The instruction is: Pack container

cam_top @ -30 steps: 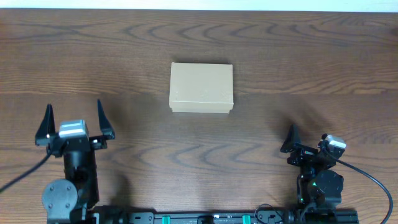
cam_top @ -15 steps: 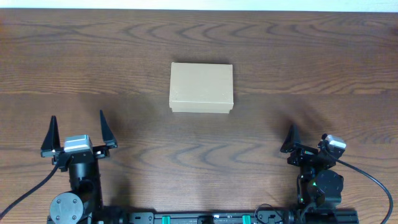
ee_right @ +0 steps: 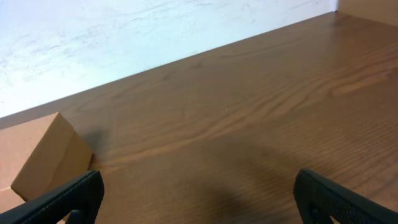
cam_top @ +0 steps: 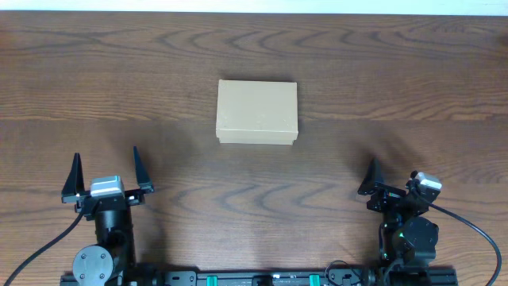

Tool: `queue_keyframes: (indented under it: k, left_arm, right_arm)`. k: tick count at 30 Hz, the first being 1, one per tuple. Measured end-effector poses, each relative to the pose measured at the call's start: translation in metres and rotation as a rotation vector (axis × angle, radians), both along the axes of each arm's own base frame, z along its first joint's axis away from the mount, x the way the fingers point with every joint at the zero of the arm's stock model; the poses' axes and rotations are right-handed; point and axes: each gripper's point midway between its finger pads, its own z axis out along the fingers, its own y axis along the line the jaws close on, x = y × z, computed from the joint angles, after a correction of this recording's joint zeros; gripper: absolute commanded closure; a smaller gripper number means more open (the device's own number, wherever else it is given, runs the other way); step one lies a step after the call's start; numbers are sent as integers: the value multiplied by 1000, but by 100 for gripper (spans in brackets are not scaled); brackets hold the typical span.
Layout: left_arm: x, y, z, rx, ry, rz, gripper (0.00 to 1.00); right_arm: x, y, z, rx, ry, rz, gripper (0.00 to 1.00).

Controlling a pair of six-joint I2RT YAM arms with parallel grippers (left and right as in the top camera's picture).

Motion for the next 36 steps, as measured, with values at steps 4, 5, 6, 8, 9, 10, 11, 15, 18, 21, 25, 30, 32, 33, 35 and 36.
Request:
queue_keyframes:
  k: [4,5,6,8,9,10,11,15,18,21,25,30,32,33,35,36]
  left_arm:
    - [-2,0,3,0,-14,0,5]
    - [-2,0,3,0,-14,0,5]
    - [-2,0,3,0,-14,0,5]
    - [-2,0,3,0,-14,0,5]
    - [-2,0,3,0,-14,0,5]
    - [-2,0,3,0,-14,0,5]
    - [-3,0,3,0,-16,0,5]
    - [-3,0,3,0,-17,0,5]
    - [-3,0,3,0,-17,0,5]
    - [-3,0,3,0,-17,0,5]
    - [-3,0,3,-1,-17,0,5]
    - [-3,0,3,-1,-16,0,5]
    - [-3,0,3,0,-16,0,4]
    - [-2,0,2,0,-15,0,5]
    - [0,0,-5,0,-3,0,4]
    - [2,0,-10,0,8,0,4]
  right_arm:
    - [0,0,0,0,0,0,1]
    - [0,0,0,0,0,0,1]
    - [0,0,0,0,0,0,1]
    - [0,0,0,0,0,0,1]
    - [0,0,0,0,0,0,1]
    - [0,0,0,0,0,0,1]
    - [0,0,0,0,0,0,1]
    - [0,0,0,0,0,0,1]
    - [0,0,0,0,0,0,1]
    - [0,0,0,0,0,0,1]
    - [0,0,0,0,0,0,1]
    - [0,0,0,0,0,0,1]
    - [0,0,0,0,0,0,1]
    - [0,0,0,0,0,0,1]
    - [0,0,0,0,0,0,1]
    - [0,0,0,0,0,0,1]
